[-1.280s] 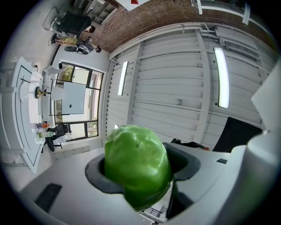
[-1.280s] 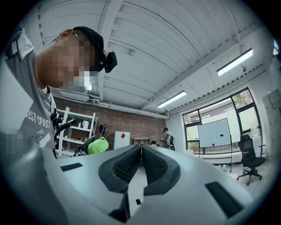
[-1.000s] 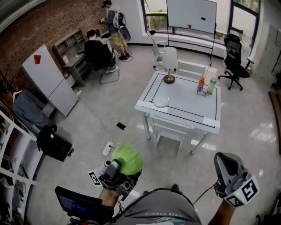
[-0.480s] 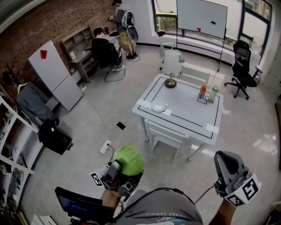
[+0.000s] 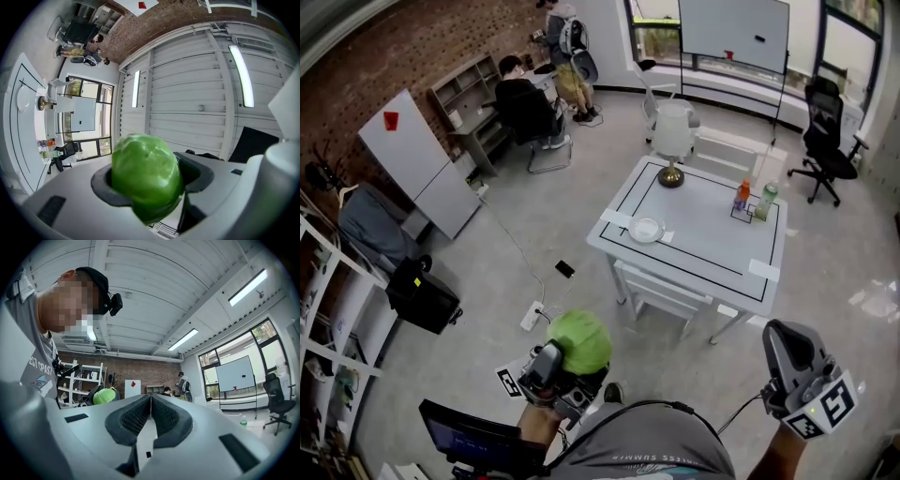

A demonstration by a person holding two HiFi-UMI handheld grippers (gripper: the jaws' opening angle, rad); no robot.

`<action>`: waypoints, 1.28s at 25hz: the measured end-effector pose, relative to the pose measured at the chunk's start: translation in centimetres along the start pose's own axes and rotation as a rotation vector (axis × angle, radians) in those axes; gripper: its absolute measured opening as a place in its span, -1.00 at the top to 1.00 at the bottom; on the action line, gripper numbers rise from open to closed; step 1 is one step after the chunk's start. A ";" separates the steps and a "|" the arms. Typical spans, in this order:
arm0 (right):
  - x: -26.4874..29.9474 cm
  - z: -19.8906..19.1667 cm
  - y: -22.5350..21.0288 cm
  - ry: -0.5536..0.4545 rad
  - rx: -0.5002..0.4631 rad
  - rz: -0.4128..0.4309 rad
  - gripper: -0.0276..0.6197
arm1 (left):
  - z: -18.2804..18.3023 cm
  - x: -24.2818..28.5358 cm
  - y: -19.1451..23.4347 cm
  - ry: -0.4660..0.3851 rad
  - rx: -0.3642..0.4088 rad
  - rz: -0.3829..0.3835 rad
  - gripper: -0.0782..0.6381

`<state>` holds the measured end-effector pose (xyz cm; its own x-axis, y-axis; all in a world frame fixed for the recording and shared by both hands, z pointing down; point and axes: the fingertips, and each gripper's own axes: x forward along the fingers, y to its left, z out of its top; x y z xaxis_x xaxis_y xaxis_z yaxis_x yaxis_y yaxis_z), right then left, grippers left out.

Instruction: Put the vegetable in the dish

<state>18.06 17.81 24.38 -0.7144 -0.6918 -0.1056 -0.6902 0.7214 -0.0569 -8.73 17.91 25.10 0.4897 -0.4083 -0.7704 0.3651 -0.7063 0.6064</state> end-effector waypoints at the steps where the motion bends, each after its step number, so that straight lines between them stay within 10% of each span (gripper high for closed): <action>1: 0.8 0.1 0.1 -0.003 -0.001 -0.004 0.89 | 0.8 0.2 0.2 0.007 -0.003 -0.005 0.01; 16: 12.0 -0.7 -0.9 -0.001 -0.020 -0.135 0.89 | 12.4 0.7 6.2 0.086 -0.108 -0.013 0.01; 32: 15.0 -0.7 -12.3 0.024 -0.016 -0.009 0.89 | 12.1 7.2 14.1 0.006 -0.021 0.010 0.01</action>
<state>15.72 -1.43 24.15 -0.7109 -0.6987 -0.0810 -0.6979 0.7150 -0.0419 -9.66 -2.01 25.75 0.4979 -0.4116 -0.7633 0.3770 -0.6900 0.6179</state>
